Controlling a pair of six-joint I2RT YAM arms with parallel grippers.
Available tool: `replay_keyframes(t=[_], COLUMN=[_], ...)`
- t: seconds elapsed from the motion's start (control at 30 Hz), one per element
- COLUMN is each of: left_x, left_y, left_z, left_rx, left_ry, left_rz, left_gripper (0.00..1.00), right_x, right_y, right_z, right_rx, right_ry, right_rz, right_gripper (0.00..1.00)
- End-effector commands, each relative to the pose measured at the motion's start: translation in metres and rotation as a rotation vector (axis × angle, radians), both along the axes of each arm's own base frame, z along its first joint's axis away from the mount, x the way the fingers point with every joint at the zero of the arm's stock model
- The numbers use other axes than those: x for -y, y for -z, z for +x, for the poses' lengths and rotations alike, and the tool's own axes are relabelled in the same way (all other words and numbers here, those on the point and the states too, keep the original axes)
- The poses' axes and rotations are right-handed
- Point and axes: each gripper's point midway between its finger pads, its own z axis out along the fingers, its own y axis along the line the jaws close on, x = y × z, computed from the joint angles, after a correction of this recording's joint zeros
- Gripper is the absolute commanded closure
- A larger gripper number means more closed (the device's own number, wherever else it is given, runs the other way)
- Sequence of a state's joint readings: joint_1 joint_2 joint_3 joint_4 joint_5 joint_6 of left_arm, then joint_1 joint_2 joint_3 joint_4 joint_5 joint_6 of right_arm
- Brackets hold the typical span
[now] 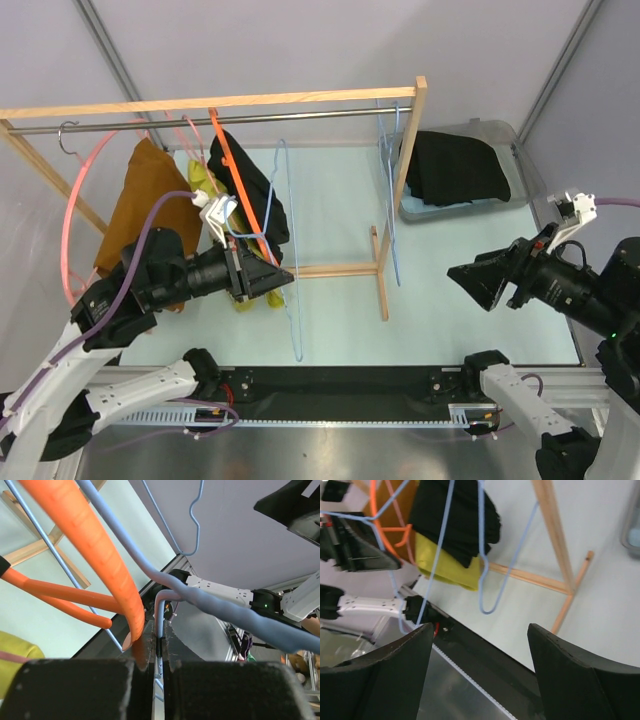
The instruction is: Remove the trousers from the hanger
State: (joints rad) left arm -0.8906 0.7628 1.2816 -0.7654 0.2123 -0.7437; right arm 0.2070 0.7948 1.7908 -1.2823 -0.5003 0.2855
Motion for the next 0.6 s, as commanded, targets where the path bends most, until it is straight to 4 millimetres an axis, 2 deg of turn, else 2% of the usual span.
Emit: replay_keyframes(t=[0.0, 0.13, 0.23, 0.33, 0.47, 0.5, 0.57], left_x=[0.003, 0.005, 0.005, 0.007, 0.01, 0.01, 0.012], left_y=[-0.029, -0.028, -0.027, -0.024, -0.024, -0.024, -0.022], left_z=[0.0, 0.002, 0.006, 0.009, 0.014, 0.014, 0.016], left_rx=[0.037, 0.033, 0.035, 0.025, 0.025, 0.023, 0.017], left_ry=[0.006, 0.004, -0.014, -0.019, -0.036, -0.038, -0.038], left_rz=[-0.075, -0.067, -0.064, -0.06, -0.063, -0.066, -0.06], left_gripper=[1.0, 0.99, 1.0, 1.0, 1.0, 1.0, 1.0], right_x=[-0.026, -0.032, -0.045, -0.057, -0.073, -0.08, -0.093], right_y=[-0.022, -0.032, -0.054, -0.062, -0.064, -0.066, -0.06], right_z=[-0.012, 0.007, 0.008, 0.01, 0.015, 0.011, 0.011], right_rx=[0.008, -0.009, 0.015, 0.011, 0.022, 0.033, 0.004], right_ry=[-0.199, -0.219, -0.307, -0.376, -0.41, -0.431, -0.45], right_rz=[0.057, 0.059, 0.107, 0.137, 0.132, 0.126, 0.123], right_gripper=[0.2, 0.21, 0.21, 0.22, 0.22, 0.22, 0.22])
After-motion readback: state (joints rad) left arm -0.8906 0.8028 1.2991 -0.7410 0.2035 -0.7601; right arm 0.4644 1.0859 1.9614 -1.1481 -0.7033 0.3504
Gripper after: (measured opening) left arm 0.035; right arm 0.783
